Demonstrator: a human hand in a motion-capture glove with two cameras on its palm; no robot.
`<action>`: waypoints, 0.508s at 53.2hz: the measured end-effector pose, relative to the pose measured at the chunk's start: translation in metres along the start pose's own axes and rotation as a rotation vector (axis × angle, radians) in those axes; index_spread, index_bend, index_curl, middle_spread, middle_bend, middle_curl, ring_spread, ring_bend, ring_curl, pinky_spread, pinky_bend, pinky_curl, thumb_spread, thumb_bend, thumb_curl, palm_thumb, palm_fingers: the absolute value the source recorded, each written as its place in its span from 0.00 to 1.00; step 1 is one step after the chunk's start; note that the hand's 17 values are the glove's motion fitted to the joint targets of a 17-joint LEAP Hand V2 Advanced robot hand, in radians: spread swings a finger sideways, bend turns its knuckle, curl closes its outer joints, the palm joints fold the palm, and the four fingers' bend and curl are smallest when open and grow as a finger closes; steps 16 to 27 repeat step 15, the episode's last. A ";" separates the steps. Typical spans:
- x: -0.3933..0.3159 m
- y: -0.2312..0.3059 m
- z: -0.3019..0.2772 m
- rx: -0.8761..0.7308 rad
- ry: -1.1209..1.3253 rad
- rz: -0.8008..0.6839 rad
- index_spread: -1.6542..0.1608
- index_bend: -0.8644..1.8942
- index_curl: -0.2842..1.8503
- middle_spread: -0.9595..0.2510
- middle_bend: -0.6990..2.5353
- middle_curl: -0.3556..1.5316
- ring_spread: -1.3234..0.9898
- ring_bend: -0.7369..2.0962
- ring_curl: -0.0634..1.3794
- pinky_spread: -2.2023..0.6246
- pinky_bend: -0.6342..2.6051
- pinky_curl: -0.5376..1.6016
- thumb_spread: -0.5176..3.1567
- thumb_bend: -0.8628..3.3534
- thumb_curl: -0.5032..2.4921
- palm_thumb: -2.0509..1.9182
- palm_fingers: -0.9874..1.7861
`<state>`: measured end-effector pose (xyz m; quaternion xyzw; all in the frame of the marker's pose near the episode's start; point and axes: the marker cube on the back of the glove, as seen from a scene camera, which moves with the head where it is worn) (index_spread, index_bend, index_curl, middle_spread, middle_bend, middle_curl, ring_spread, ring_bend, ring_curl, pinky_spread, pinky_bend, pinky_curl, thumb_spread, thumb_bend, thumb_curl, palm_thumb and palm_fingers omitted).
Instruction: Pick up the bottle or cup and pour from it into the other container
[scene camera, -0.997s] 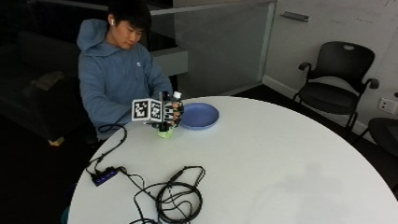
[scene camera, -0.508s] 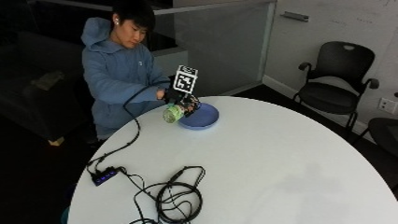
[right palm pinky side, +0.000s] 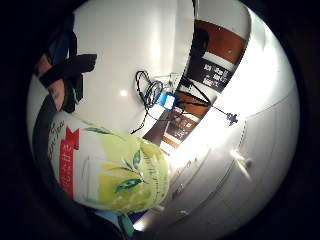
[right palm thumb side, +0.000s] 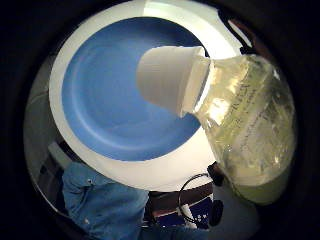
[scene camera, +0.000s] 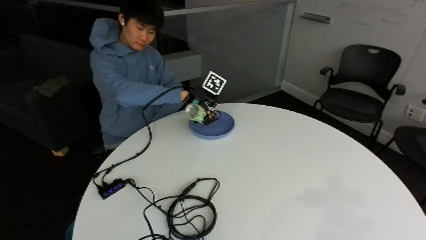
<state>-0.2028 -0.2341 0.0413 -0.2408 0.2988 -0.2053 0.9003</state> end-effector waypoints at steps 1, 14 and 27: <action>-0.006 -0.001 -0.003 -0.002 -0.041 0.009 0.84 0.35 0.27 0.74 0.31 0.46 0.49 0.41 0.36 0.69 0.35 0.43 0.18 0.19 0.40 0.78 0.76; 0.004 -0.004 0.002 0.006 -0.010 0.034 0.83 0.35 0.27 0.73 0.31 0.46 0.49 0.41 0.37 0.69 0.35 0.43 0.18 0.20 0.40 0.78 0.76; 0.005 -0.004 0.002 0.008 -0.030 0.042 0.83 0.35 0.27 0.73 0.31 0.46 0.49 0.41 0.37 0.69 0.35 0.43 0.18 0.20 0.40 0.78 0.76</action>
